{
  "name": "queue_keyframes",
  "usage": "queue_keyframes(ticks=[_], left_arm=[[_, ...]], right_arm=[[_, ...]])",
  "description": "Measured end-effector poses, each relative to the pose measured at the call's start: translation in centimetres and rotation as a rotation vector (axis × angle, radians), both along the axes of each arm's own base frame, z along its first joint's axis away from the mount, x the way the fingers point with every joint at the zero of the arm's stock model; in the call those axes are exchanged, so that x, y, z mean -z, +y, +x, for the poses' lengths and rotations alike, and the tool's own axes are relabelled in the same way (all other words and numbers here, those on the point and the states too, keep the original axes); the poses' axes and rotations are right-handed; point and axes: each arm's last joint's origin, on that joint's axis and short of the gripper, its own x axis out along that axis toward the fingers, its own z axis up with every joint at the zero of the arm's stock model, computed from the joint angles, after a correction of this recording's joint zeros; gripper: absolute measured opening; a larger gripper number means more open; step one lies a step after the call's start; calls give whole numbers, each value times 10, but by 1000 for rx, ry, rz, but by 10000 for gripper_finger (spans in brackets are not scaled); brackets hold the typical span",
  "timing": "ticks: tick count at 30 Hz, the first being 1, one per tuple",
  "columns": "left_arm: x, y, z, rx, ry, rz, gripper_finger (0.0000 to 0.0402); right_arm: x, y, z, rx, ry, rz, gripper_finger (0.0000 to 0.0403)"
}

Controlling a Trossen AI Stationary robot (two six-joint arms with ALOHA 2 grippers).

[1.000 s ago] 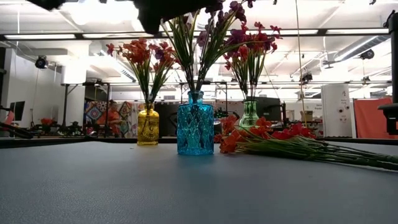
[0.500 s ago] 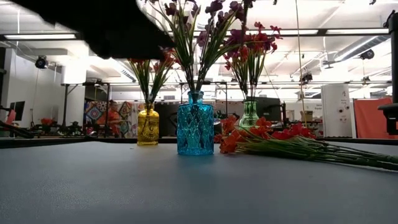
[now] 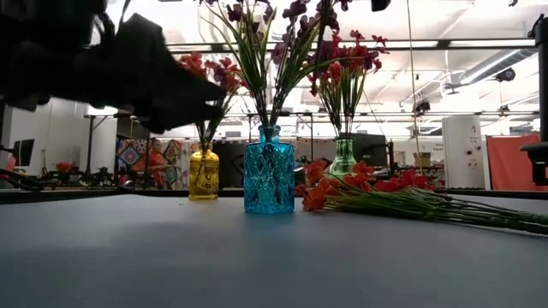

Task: Sort flowers into vase by color
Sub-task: Put the violet flower into the blue vase

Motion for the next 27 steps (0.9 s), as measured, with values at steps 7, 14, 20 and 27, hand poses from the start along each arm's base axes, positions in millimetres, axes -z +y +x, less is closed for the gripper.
queue_keyframes(ticks=[7,14,20,27], left_arm=[[11,-1,6,-37,17,47,300],[15,3,10,-143,39,22,302],[14,9,8,-232,21,19,302],[17,11,8,-175,37,5,313]], right_arm=[[0,2,0,-35,6,-31,18],[0,1,0,-30,17,-78,18],[2,1,0,-30,35,-78,18],[3,1,1,-29,41,-79,18]])
